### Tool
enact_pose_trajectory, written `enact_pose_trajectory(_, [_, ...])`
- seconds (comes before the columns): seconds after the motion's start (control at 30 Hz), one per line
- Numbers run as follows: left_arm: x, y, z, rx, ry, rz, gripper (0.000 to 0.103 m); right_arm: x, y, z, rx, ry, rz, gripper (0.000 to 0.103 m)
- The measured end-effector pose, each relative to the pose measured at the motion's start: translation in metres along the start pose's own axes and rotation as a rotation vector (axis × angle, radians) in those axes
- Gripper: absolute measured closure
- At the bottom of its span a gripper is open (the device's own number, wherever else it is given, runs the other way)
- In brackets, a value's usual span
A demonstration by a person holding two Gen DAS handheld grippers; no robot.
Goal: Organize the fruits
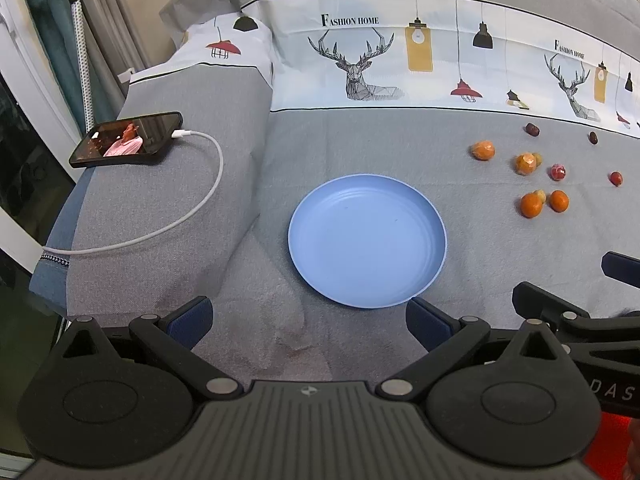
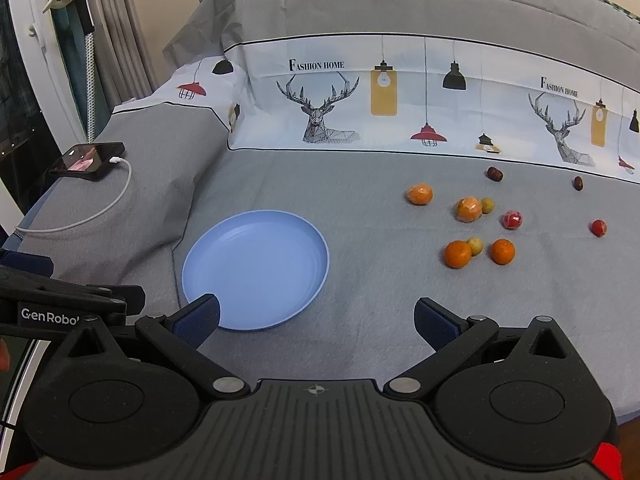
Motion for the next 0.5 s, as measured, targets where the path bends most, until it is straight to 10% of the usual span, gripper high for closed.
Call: enact_pose_trajectory(0.5, [0.012, 0.014, 0.035, 0.003, -0.069, 0.033, 0.0, 0.001, 0.038, 0.029, -0.098, -0.011, 0.152, 0.001])
Point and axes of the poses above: each gripper's, at about its wrist camera, not at the fingertips, and z roughly the way its jaws point, y to its right, x to its top, the point moved 2 cm from there along z, roughly the way its jaws point, and after that the axes turned 10 degrees about -x, right-handed, at the moved point
